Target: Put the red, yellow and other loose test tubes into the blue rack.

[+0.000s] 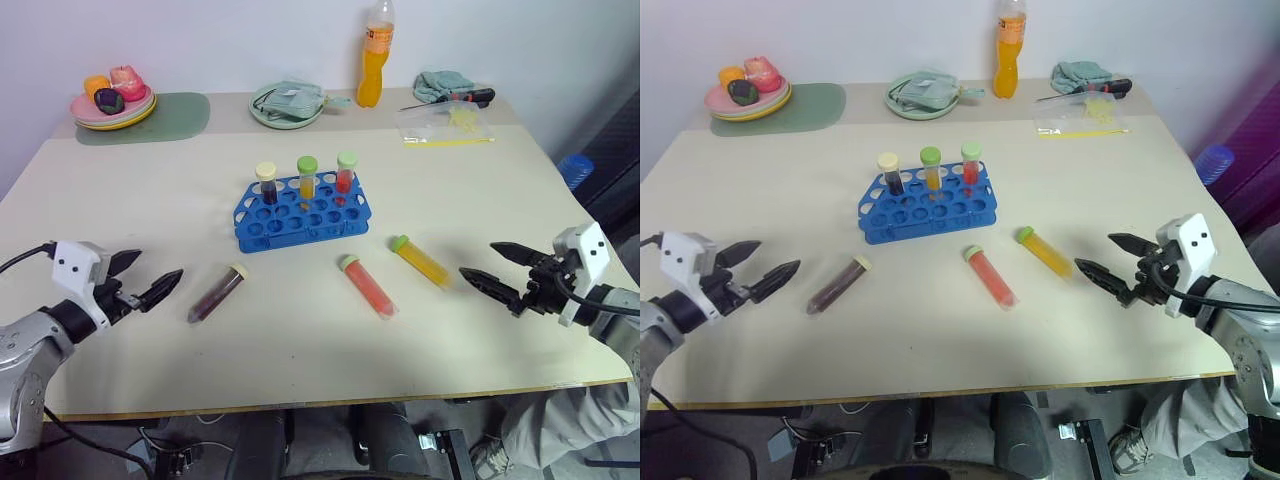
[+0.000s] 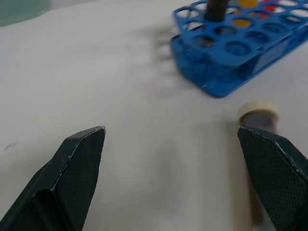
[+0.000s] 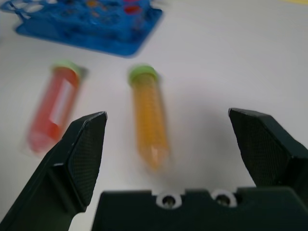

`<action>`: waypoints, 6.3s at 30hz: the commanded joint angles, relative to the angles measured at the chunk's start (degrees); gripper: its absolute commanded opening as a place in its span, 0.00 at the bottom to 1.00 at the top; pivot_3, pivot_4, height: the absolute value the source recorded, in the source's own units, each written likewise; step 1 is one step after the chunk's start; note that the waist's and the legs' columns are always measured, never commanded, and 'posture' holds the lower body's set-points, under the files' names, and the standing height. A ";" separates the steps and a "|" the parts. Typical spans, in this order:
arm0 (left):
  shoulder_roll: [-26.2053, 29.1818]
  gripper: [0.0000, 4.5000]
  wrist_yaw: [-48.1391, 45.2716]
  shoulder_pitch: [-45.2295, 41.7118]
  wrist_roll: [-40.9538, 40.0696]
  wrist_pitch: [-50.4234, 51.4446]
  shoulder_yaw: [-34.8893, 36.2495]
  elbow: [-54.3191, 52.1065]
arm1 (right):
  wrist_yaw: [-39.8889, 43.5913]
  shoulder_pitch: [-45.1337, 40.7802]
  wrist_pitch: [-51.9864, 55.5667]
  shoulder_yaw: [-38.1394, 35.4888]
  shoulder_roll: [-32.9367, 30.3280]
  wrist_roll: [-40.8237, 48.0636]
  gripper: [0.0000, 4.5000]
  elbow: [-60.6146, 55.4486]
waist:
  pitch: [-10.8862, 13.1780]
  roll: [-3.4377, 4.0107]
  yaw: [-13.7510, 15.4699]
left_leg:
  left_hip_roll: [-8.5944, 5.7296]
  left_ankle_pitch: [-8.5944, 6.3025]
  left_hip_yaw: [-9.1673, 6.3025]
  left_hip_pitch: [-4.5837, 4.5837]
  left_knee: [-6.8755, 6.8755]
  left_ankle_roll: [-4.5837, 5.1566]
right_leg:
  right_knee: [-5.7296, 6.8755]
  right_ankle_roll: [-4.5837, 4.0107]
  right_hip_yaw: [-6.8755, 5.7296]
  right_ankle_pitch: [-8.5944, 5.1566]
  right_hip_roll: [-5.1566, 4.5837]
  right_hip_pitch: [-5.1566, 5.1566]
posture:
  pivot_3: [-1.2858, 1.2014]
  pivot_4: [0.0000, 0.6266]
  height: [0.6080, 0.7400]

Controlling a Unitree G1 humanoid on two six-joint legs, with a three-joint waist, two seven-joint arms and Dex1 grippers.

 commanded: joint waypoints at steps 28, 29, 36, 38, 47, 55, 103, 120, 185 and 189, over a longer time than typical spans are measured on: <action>5.14 1.00 -14.17 -0.18 2.67 -7.21 -22.48 -15.96 | -93.79 -52.49 37.59 48.47 7.42 76.31 1.00 21.86 | -0.01 0.00 -0.39 | -0.05 -0.01 -0.02 -0.16 -0.05 0.05 | -0.02 0.05 0.03 0.08 -0.04 -0.18 | 0.52 0.24 1.00; 5.06 1.00 -13.99 0.02 2.67 -7.17 -22.45 -16.13 | -94.30 -52.52 37.01 49.08 7.44 76.31 1.00 22.07 | -0.01 0.01 -0.40 | -0.03 -0.01 -0.02 -0.16 -0.05 0.05 | -0.02 0.08 0.03 0.09 -0.01 -0.18 | 0.52 0.24 1.00; 4.91 1.00 -12.89 0.86 2.49 -7.04 -22.32 -16.65 | -96.33 -53.14 35.44 50.81 8.50 76.31 0.59 24.24 | -0.01 0.01 -0.26 | 0.02 -0.02 -0.02 -0.17 -0.05 0.06 | -0.03 0.09 0.03 0.10 0.01 -0.19 | 0.52 0.24 1.00; 4.86 1.00 -12.61 0.96 2.34 -6.97 -22.17 -16.72 | -96.45 -53.29 35.44 50.76 8.81 76.31 0.35 24.50 | -0.01 0.01 -0.24 | 0.02 -0.02 -0.02 -0.17 -0.05 0.06 | -0.04 0.03 0.03 0.06 0.01 -0.19 | 0.52 0.24 1.00; 3.82 1.00 -10.04 1.62 1.32 -6.35 -19.97 -15.88 | -79.95 -57.30 33.99 42.83 7.79 65.68 0.15 9.78 | 0.05 0.11 -0.25 | 0.06 -0.03 -0.03 -0.20 -0.07 0.08 | -0.04 -0.01 0.02 0.04 0.03 -0.26 | 0.52 0.24 1.00; -2.33 1.00 -3.44 -0.55 1.92 -6.83 -18.89 -13.19 | -48.20 -36.89 -15.94 39.27 12.91 7.24 0.15 0.38 | -0.02 0.00 -0.09 | 0.00 -0.05 -0.03 -0.22 -0.04 0.12 | -0.32 0.16 -0.06 0.09 0.03 -0.10 | 0.52 0.24 1.00; -10.79 1.00 3.32 -4.60 6.50 -11.67 -23.46 -12.85 | -32.99 -27.74 -56.97 25.90 46.67 -30.70 0.15 44.82 | 0.00 0.07 -0.36 | -0.07 -0.02 -0.06 -0.05 -0.12 0.05 | 0.07 0.20 0.00 0.13 0.04 -0.16 | 0.52 0.24 1.00; -9.85 1.00 3.41 -4.57 5.40 -10.70 -22.72 -13.74 | -30.99 -25.84 -50.34 24.99 43.18 -32.23 0.92 31.08 | 0.03 0.12 -0.19 | -0.05 -0.02 -0.08 -0.06 -0.12 0.05 | 0.07 0.20 0.01 0.13 0.03 -0.17 | 0.52 0.24 1.00; -11.04 1.00 5.05 -3.33 6.52 -15.22 -18.54 -6.39 | -23.68 -34.03 -37.28 31.71 49.06 -27.24 0.17 30.60 | 0.01 0.17 -0.24 | -0.21 -0.01 -0.11 -0.09 -0.10 0.03 | 0.04 0.24 -0.03 0.09 -0.02 -0.15 | 0.52 0.24 1.00; -11.25 1.00 6.17 -2.52 5.92 -14.53 -18.03 -8.18 | -24.39 -34.71 -42.43 30.70 50.25 -28.49 0.17 36.59 | 0.02 0.18 -0.34 | -0.19 -0.01 -0.13 -0.08 -0.10 0.03 | 0.05 0.24 -0.03 0.09 -0.02 -0.15 | 0.52 0.24 1.00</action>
